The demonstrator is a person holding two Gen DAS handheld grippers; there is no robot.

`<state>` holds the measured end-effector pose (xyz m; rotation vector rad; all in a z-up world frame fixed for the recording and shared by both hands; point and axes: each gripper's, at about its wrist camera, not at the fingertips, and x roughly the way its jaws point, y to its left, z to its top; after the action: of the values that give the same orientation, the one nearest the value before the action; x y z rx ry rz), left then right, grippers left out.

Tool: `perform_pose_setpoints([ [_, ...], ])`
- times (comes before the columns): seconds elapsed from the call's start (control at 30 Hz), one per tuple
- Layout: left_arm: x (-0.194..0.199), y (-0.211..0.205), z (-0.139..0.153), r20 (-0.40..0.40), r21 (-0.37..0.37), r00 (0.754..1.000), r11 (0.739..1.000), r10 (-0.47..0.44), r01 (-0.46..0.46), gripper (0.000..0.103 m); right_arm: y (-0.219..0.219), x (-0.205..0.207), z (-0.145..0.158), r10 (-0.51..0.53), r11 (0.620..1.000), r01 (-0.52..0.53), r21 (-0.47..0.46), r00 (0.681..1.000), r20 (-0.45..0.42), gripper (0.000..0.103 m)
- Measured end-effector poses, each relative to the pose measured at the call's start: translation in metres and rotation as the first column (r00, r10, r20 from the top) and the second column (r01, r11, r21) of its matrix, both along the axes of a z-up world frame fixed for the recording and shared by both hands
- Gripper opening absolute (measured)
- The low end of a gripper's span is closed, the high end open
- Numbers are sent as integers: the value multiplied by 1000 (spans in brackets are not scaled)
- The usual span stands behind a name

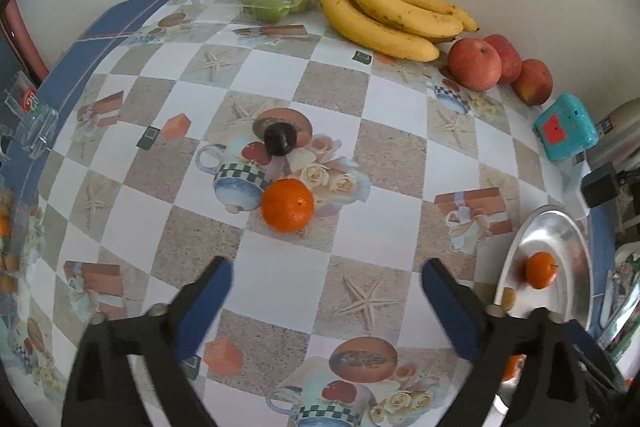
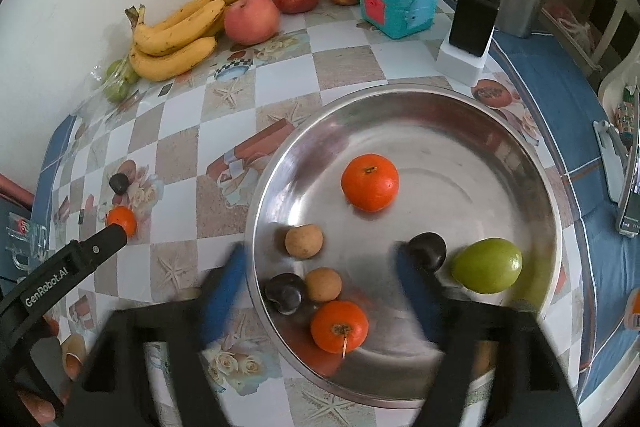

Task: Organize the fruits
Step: 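Withdraw both open grippers from the bowl toward the remaining orange and dark fruit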

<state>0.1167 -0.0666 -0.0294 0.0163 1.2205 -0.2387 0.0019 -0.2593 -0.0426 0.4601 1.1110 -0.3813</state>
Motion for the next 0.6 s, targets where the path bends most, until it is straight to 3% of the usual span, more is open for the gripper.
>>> perform_pose_setpoints([
  [0.6, -1, -2, -1, 42, 127, 998, 991, -53, 47, 103, 6, 4, -3, 44, 999, -44, -31, 999, -14, 94],
])
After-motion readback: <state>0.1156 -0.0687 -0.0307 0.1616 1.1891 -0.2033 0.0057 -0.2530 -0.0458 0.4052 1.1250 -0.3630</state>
